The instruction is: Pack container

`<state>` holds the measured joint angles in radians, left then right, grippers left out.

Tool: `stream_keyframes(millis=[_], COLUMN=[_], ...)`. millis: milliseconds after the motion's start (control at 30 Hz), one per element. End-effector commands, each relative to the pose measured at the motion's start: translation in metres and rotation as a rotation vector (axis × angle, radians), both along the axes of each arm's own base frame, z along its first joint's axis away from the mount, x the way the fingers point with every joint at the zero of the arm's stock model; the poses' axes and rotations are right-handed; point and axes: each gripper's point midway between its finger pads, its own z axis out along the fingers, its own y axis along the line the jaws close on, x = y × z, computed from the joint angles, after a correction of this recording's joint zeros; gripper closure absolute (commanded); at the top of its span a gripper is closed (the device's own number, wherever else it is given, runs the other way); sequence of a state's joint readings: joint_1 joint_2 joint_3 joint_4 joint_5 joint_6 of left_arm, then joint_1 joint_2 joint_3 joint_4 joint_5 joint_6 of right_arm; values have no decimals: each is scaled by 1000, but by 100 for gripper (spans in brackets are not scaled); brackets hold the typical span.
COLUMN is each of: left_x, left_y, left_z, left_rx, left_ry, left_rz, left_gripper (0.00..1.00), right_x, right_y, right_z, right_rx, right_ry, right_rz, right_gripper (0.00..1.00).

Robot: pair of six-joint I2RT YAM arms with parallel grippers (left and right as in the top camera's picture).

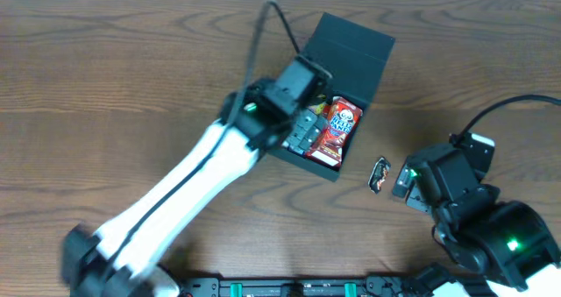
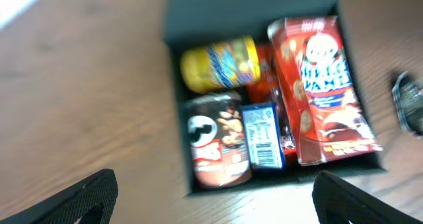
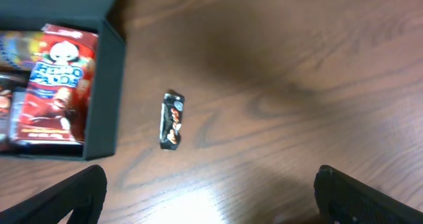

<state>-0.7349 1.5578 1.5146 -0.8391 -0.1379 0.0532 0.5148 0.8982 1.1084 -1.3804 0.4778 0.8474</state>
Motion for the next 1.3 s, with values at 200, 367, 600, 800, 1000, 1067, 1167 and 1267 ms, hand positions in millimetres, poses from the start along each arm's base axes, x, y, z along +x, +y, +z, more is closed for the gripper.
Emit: stream_keyframes(millis=[200,367,600,800,1000,1067,1167,1267], left_x=[-32,-49,-52,-54,-56,-56,-56,-56], left_y=[62,78,79,80,81,81,81,81], left_z=[55,54,51,50,48,48,48,48], left_rx=[62,70,67,72,80,80,80,79], left_ry=[-97,-51,-34,-21,-12,-12,-12,-12], left_rz=[89,130,148,143,141,141,142,141], left_gripper=[5,5,5,5,5,5,5,5], right_x=[6,1,11,32,30,33,33,32], right_y=[27,39,54,76,55,45,35,27], right_z=[-70,-104,-127,-151,-165,-165,-165,-165], right_rx=[155,301,366,392,389,370,355,343], right_ry=[54,117,168,269,380,384,400,412], right_rz=[-73,-299,-472,-320,-316,-281,-235,-228], right_gripper=[1,1,1,1,1,1,1,1])
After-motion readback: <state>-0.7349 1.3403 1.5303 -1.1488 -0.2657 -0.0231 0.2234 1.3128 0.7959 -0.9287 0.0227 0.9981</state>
